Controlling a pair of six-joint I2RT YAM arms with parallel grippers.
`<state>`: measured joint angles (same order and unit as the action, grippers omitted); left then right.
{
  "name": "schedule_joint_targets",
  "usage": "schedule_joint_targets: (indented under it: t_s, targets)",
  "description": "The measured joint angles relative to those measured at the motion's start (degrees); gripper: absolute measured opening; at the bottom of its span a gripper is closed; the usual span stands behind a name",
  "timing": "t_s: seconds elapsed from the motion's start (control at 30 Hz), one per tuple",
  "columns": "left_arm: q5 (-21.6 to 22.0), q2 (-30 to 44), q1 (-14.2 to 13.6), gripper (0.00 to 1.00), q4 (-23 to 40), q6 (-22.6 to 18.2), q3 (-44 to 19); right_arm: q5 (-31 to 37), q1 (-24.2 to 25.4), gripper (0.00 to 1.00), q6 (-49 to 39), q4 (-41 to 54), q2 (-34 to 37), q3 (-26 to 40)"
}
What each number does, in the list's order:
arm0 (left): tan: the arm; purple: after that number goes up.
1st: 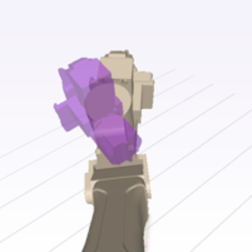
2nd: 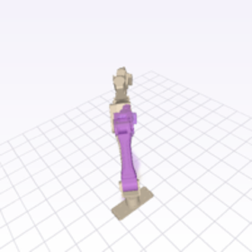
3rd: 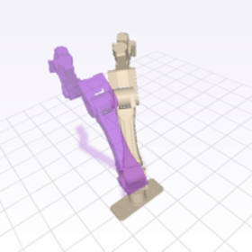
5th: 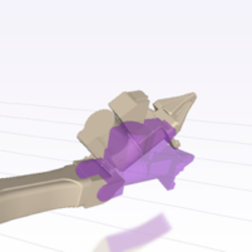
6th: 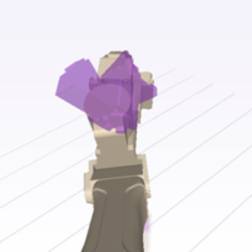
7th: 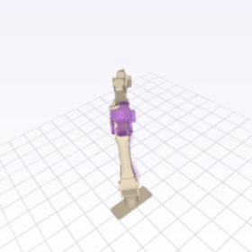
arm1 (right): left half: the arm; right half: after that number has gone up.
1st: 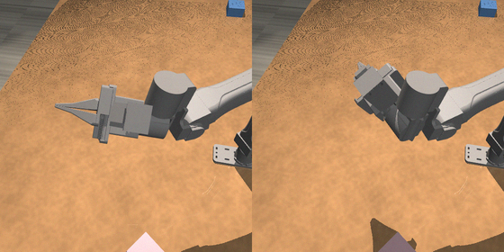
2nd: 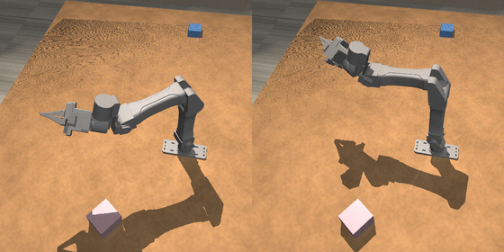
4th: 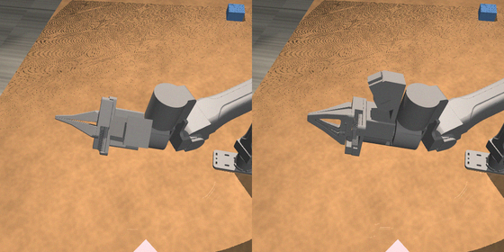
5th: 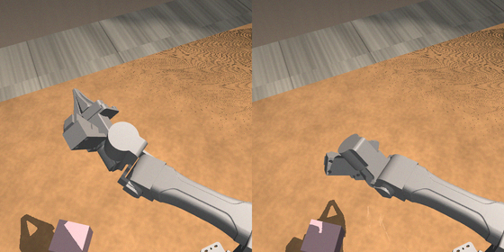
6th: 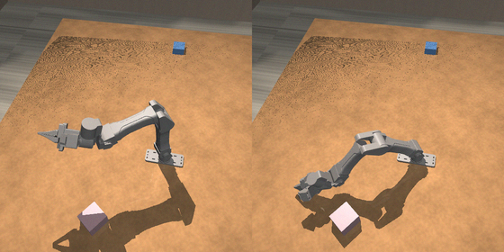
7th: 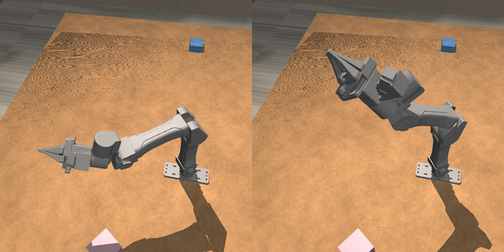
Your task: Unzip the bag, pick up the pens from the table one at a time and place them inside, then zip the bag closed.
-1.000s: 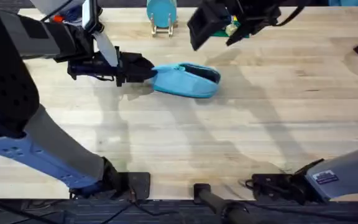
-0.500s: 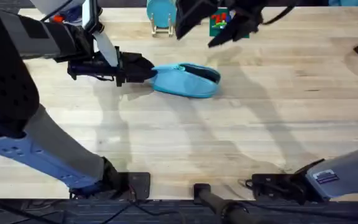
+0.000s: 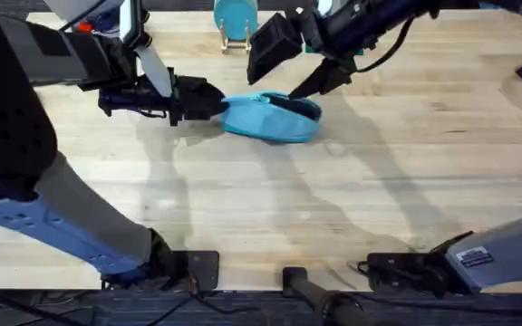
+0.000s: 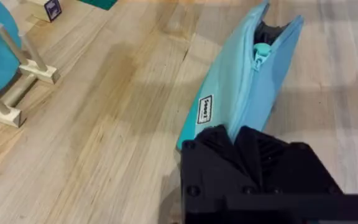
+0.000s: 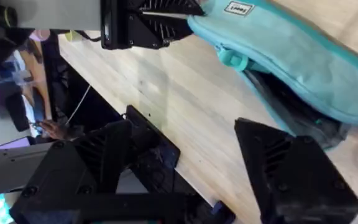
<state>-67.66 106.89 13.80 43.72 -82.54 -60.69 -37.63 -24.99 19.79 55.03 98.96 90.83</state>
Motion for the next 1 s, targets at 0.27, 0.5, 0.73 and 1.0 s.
schedule_joint_targets:
  t_s: [0.27, 0.5, 0.73, 1.0]
  targets:
    - [0.0, 0.0, 0.0, 0.038, 0.0, 0.0, 0.0, -0.96, 0.01, 0.996, 1.48, -5.49, 0.0, -4.34]
    - [0.0, 0.0, 0.0, 0.039, 0.0, 0.0, 0.0, -3.85, 0.07, 0.996, 4.16, -11.29, 0.0, -8.22]
    - [0.0, 0.0, 0.0, 0.038, 0.0, 0.0, 0.0, -2.91, 0.07, 0.996, 8.12, -11.76, 0.02, -8.25]
    - [0.0, 0.0, 0.0, 0.038, 0.0, 0.0, 0.0, -0.89, 0.07, 0.996, 10.29, -12.3, 0.02, -8.25]
